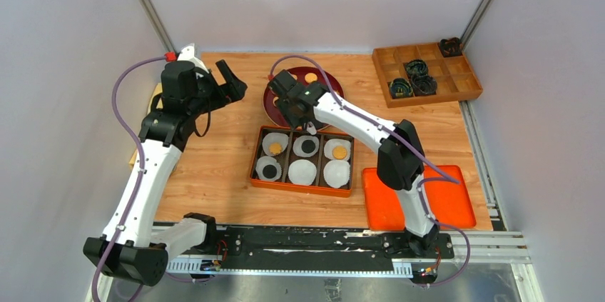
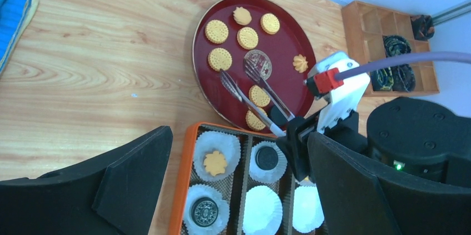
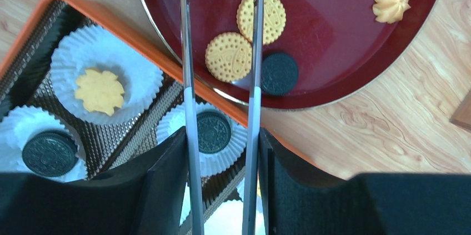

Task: Pack the cookies

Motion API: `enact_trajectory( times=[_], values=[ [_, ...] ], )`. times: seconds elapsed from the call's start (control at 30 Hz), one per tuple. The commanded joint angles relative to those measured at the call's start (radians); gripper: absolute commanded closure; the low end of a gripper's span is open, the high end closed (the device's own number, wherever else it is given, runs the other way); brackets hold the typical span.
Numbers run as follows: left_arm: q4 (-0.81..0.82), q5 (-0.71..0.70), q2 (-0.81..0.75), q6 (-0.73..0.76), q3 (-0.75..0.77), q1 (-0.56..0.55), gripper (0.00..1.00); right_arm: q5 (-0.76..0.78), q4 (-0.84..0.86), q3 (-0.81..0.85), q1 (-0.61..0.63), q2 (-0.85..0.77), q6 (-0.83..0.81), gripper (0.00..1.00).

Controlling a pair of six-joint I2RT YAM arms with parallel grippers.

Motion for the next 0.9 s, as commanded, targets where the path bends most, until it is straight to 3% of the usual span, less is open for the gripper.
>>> enact_trajectory(
  times=[0.0, 0.5, 0.57, 0.67, 0.7, 0.87],
  values=[
    [-0.001, 0.003, 0.003, 0.013, -0.009, 0.01, 0.01, -0.056, 0.017, 0.063, -0.035, 0.044, -0.012, 0.5],
    [-0.007, 0.01, -0.004, 0.015, -0.026, 0.015, 0.01, -0.126, -0.002, 0.201, -0.085, 0.196, 0.0, 0.52],
    [-0.006, 0.01, -0.007, 0.016, -0.029, 0.015, 0.01, -0.125, -0.002, 0.197, -0.085, 0.19, 0.007, 0.58],
    [-0.006, 0.009, -0.008, 0.016, -0.033, 0.016, 0.01, -0.108, -0.002, 0.168, -0.085, 0.156, 0.015, 0.86],
    [-0.004, 0.011, -0.009, 0.015, -0.035, 0.016, 0.01, -0.102, -0.002, 0.157, -0.085, 0.139, 0.016, 0.91],
    [0.011, 0.029, -0.01, 0.001, -0.049, 0.016, 0.01, -0.087, 0.002, 0.08, -0.086, 0.01, 0.027, 1.0]
  ],
)
